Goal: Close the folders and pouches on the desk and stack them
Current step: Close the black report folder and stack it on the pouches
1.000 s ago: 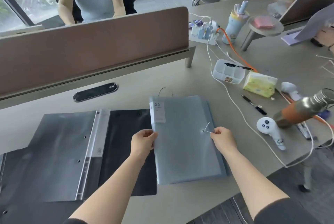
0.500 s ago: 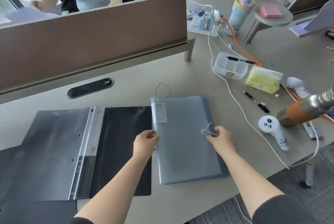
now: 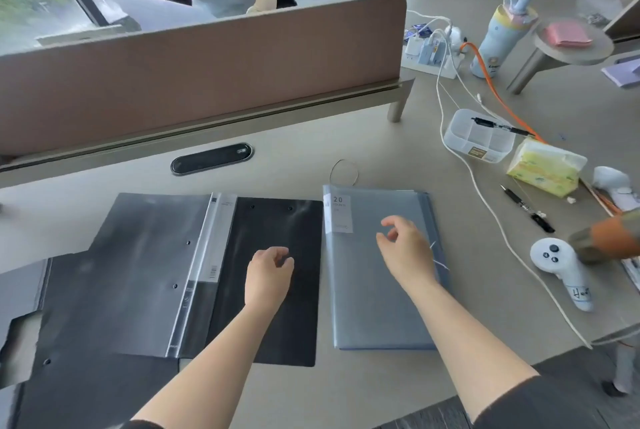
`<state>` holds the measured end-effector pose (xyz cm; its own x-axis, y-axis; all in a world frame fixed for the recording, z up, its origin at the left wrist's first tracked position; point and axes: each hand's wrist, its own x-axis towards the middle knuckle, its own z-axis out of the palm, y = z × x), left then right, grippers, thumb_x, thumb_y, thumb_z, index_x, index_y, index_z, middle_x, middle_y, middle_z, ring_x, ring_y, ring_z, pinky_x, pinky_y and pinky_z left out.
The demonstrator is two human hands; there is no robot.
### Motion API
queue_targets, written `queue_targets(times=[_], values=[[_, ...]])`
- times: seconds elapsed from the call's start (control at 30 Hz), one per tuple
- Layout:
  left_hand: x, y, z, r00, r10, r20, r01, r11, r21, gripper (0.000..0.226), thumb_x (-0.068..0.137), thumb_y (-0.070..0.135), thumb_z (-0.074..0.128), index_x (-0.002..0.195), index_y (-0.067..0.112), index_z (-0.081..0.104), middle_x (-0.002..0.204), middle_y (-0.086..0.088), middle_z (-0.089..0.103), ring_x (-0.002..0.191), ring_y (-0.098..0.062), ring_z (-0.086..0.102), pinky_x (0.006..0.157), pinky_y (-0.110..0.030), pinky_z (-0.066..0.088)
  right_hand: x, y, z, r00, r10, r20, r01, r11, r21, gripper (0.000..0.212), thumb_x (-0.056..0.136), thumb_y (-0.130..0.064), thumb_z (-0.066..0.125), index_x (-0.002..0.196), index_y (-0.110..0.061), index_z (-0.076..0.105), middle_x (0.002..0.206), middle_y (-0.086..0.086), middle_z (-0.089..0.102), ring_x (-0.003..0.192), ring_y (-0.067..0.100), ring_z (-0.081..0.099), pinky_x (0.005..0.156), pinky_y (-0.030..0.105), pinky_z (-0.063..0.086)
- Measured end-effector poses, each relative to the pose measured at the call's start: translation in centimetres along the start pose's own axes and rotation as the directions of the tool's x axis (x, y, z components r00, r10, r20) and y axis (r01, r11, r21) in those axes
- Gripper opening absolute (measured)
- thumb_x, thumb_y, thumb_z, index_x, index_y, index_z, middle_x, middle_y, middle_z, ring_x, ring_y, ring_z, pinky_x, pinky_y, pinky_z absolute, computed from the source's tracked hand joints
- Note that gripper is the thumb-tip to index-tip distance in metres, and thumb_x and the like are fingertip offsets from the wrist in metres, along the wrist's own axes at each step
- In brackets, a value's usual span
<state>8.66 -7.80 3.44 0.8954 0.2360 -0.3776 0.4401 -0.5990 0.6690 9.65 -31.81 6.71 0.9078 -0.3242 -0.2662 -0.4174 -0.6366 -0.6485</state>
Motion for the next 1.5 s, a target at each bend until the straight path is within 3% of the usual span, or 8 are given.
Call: queue_targets(times=[0.23, 0.37, 0.53, 0.67, 0.87, 1.1, 1.33, 1.5], values=[[-0.7, -6.1, -6.0, 0.989, 0.027, -0.146, 0.014, 0.962, 0.273, 0.044, 0.094, 0.024, 0.059, 0.138, 0.02, 0.054, 0.146, -0.003, 0.047, 0.134, -0.028, 0.037, 0.106, -0.045, 0.041, -4.0, -6.9, 6.7, 0.944, -0.122, 0.307, 0.133, 0.991, -0.014, 0.04, 0.097, -0.025, 0.049, 0.137, -0.021, 0.053, 0.12, -0.002, 0.063, 0.111, 0.019, 0.058, 0.086, 0.031, 0.046], [-1.3, -9.2, -8.3, 0.992, -0.013, -0.129, 0.061, 0.925, 0.376, 0.055, 0.09, 0.034, 0.063, 0.142, 0.025, 0.047, 0.156, -0.007, 0.034, 0.144, -0.032, 0.026, 0.112, -0.048, 0.033, -6.8, -8.0, 10.9, 0.903, -0.103, 0.418, 0.163, 0.98, -0.11, 0.057, 0.097, -0.03, 0.049, 0.152, -0.019, 0.033, 0.155, 0.003, 0.036, 0.132, 0.024, 0.048, 0.103, 0.036, 0.042], [-1.7, -12.3, -10.0, 0.996, -0.01, -0.084, 0.048, 0.878, 0.476, 0.072, 0.088, 0.045, 0.064, 0.15, 0.028, 0.032, 0.161, -0.007, 0.022, 0.149, -0.031, 0.016, 0.116, -0.048, 0.024, -8.3, -8.3, 13.8, 0.918, 0.033, 0.395, 0.054, 0.977, -0.208, 0.067, 0.096, -0.033, 0.048, 0.155, -0.022, 0.018, 0.165, 0.011, 0.006, 0.141, 0.032, 0.036, 0.104, 0.041, 0.044], [-1.6, -13.9, -10.4, 1.0, -0.006, -0.028, 0.02, 0.844, 0.535, 0.081, 0.086, 0.053, 0.062, 0.154, 0.033, 0.021, 0.164, -0.008, 0.014, 0.15, -0.031, 0.011, 0.117, -0.05, 0.019, -8.7, -8.3, 14.9, 0.933, 0.123, 0.337, -0.057, 0.978, -0.198, 0.072, 0.096, -0.031, 0.049, 0.157, -0.023, 0.011, 0.166, 0.015, -0.004, 0.147, 0.034, 0.026, 0.106, 0.04, 0.042], [-1.6, -14.7, -10.6, 0.999, 0.046, -0.024, -0.026, 0.846, 0.532, 0.083, 0.085, 0.056, 0.063, 0.154, 0.034, 0.021, 0.164, -0.006, 0.015, 0.15, -0.03, 0.014, 0.118, -0.047, 0.023, -8.7, -8.1, 16.2, 0.956, 0.209, 0.203, -0.186, 0.974, -0.129, 0.072, 0.093, -0.026, 0.052, 0.156, -0.017, 0.017, 0.161, 0.019, 0.014, 0.149, 0.034, 0.019, 0.116, 0.045, 0.03], [-1.5, -15.3, -11.3, 0.998, 0.062, -0.024, -0.038, 0.834, 0.551, 0.086, 0.084, 0.062, 0.06, 0.154, 0.037, 0.018, 0.165, -0.003, 0.014, 0.15, -0.028, 0.014, 0.118, -0.045, 0.023, -8.1, -8.9, 16.6, 0.96, 0.259, 0.105, -0.268, 0.96, 0.087, 0.067, 0.089, -0.014, 0.053, 0.151, -0.015, 0.031, 0.154, 0.012, 0.032, 0.143, 0.032, 0.028, 0.113, 0.048, 0.034], [-1.3, -16.6, -12.2, 0.998, 0.03, -0.055, 0.006, 0.828, 0.561, 0.094, 0.08, 0.068, 0.06, 0.156, 0.033, 0.016, 0.167, -0.001, 0.012, 0.152, -0.027, 0.012, 0.118, -0.05, 0.023, -6.6, -9.5, 16.9, 0.967, 0.236, 0.094, -0.248, 0.959, 0.139, 0.068, 0.085, -0.011, 0.053, 0.15, -0.016, 0.033, 0.152, 0.006, 0.036, 0.142, 0.028, 0.032, 0.112, 0.049, 0.036], [-1.2, -17.1, -12.4, 0.997, 0.027, -0.073, 0.018, 0.831, 0.555, 0.094, 0.081, 0.068, 0.06, 0.156, 0.033, 0.016, 0.167, -0.001, 0.012, 0.152, -0.027, 0.012, 0.118, -0.05, 0.022, -5.6, -9.5, 16.8, 0.962, 0.263, 0.072, -0.272, 0.937, 0.218, 0.067, 0.082, -0.006, 0.05, 0.147, -0.02, 0.04, 0.151, 0.0, 0.041, 0.134, 0.028, 0.042, 0.102, 0.051, 0.047]])
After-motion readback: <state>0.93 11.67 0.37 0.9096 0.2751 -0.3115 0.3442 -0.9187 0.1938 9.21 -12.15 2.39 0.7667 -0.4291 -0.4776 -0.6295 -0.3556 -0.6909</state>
